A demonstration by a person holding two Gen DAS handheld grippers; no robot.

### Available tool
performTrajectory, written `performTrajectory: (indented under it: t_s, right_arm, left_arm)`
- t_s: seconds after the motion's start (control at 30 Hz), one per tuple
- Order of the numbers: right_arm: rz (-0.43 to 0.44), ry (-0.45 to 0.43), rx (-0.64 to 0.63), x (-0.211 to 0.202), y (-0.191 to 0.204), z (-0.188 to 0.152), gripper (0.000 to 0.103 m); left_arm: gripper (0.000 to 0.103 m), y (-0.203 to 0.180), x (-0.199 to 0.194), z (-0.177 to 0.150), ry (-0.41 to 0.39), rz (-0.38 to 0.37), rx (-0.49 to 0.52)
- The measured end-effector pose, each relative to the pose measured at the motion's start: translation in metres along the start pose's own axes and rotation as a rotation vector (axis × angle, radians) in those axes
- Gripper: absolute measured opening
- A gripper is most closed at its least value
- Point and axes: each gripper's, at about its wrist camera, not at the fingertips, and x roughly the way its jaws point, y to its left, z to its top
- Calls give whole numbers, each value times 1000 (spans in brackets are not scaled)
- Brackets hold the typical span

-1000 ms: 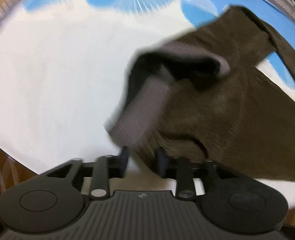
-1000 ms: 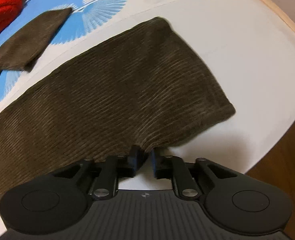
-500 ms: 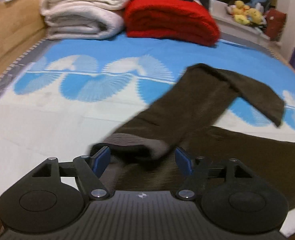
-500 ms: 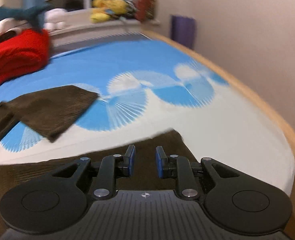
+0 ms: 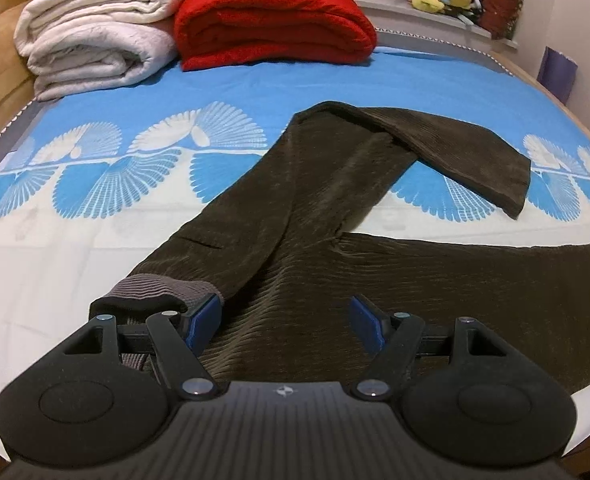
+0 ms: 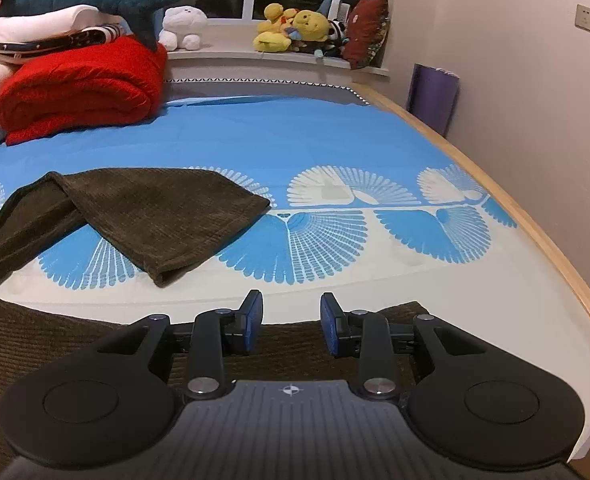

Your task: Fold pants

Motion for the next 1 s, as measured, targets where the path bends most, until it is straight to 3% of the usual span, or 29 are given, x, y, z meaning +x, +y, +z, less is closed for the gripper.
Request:
performTrajectory:
  t_s: [0.33, 0.37, 0.43, 0.47, 0.5, 0.53, 0.63, 0.7, 0.8, 0.83, 0.9, 0.93, 1.0]
  right_arm:
    - [-11, 14, 0, 9, -11, -6, 33]
    - [-11, 14, 4, 10, -11, -6, 33]
    - [-8, 12, 18, 11, -12, -6, 32]
    - [-5, 6, 29, 12, -12, -5, 24]
    - [1, -4, 49, 12, -12, -2, 18]
    - [9, -14, 69, 11, -11, 0, 10]
    - [45, -44, 131, 11, -4, 11, 10]
    - [76, -38, 156, 15, 4, 18, 10]
    - [122, -21, 189, 22, 20, 28, 11]
    - [139, -13, 196, 25, 26, 31, 11]
    - [173, -3, 205, 30, 39, 38, 11]
    - [186, -1, 205, 33, 45, 41, 11]
    - [210, 6, 204, 38, 58, 46, 11]
  left_arm:
    - [76, -14, 2, 6, 0, -14, 7]
    - [70, -14, 2, 7, -6, -19, 10]
    - [26, -6, -1, 15, -48, 9, -19]
    - [3, 3, -2, 22, -62, 25, -54]
    - [2, 18, -1, 33, -83, 25, -107]
    - [2, 34, 1, 45, -99, 15, -151]
    - [2, 65, 20, 72, -75, -14, -149]
    - [4, 71, 49, 79, 34, -52, -64]
    - [10, 61, 93, 68, 220, -18, 89]
    - [14, 54, 103, 62, 260, -7, 150]
    - [51, 38, 117, 48, 299, 5, 284]
    - [57, 33, 121, 43, 295, 10, 331]
    - [60, 26, 128, 34, 297, 35, 417]
